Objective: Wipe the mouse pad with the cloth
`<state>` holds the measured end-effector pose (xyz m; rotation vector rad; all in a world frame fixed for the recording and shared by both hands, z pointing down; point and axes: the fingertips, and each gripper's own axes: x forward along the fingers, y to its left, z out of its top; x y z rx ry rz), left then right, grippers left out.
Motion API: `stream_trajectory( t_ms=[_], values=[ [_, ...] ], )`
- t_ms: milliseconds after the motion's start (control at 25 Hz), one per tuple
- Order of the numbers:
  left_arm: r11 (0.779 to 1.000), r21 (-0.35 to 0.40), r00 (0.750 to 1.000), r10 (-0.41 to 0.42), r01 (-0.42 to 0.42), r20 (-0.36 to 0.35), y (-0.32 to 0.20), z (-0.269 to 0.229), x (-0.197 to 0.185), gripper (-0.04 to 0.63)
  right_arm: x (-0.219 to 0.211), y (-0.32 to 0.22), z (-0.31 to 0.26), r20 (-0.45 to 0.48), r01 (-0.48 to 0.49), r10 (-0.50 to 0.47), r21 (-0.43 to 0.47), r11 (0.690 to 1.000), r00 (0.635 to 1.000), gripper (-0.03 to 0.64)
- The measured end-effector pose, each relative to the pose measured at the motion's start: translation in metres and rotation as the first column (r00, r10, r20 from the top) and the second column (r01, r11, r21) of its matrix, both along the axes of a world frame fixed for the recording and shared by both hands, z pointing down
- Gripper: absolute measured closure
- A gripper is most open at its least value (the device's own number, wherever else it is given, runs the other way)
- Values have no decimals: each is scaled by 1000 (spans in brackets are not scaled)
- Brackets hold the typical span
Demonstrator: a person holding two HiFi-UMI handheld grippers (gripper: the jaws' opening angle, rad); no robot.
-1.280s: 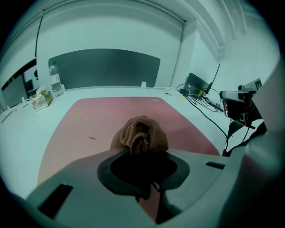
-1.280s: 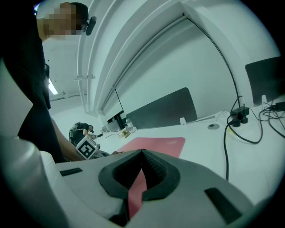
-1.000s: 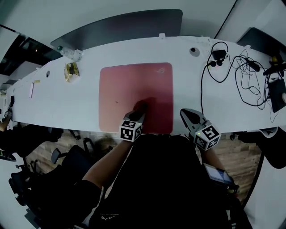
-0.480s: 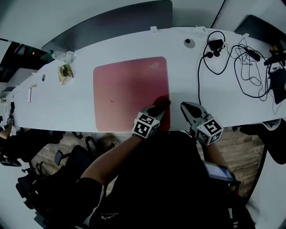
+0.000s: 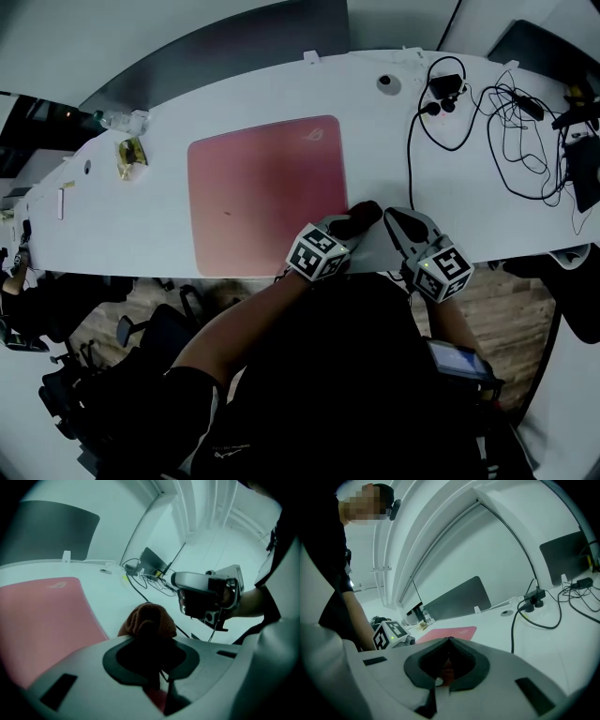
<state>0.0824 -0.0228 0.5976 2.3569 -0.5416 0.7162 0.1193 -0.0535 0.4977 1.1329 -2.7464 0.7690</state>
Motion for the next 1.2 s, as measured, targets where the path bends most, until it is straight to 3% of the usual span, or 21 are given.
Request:
stream_trajectory(
  t_ms=[200,480,720,1200],
  values=[
    [994,-34,992,-103,101,-77,-28,-8,-6,511,12,-8,-3,20,-21,20,7,1000,1000,594],
    [947,-64,949,-312,315,43,-64,10,-62,511,8,-8,4,44,-5,6,-16,1000,999,594],
    [924,-43,923,-376,380,84,-67,12,-91,511,-3,-10,6,42,26,-25,-19,999,999,594],
    [878,-15,875,-475,478,91,-73,13,-177,511,-45,-13,3,22,61,-61,-17,998,998,594]
  ],
)
